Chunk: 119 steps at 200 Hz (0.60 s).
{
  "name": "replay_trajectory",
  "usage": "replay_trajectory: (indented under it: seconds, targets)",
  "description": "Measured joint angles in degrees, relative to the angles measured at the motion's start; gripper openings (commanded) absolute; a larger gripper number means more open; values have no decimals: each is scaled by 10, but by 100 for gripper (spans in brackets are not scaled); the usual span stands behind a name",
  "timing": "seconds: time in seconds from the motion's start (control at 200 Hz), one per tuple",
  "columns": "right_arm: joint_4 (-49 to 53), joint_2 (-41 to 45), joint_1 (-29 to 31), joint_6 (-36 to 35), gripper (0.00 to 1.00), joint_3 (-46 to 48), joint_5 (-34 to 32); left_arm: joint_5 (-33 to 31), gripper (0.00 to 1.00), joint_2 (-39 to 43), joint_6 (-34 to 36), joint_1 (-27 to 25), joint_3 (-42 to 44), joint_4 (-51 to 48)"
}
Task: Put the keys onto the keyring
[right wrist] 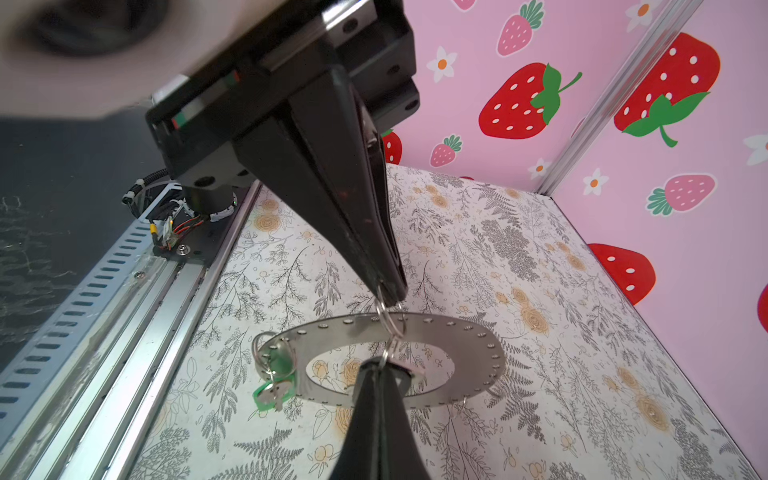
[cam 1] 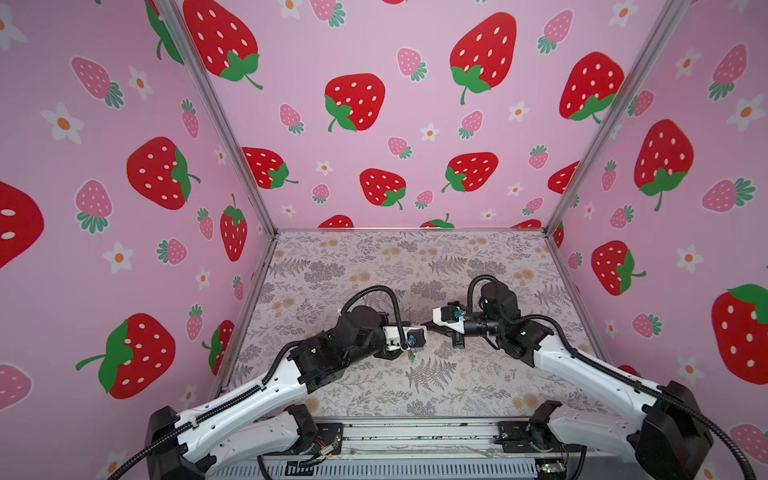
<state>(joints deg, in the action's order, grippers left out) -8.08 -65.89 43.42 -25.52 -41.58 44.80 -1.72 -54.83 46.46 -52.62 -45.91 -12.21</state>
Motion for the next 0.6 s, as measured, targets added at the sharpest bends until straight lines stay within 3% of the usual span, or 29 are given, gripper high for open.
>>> replay_trajectory:
  seconds: [0.16,0.595]
  targets:
    - [-4,0,-1,2,29,0,-9,40,0,0,-25,20,-7,-17]
    - [-26,46,-1,4,32,9,-40,150,0,-11,-118,75,-24,-21]
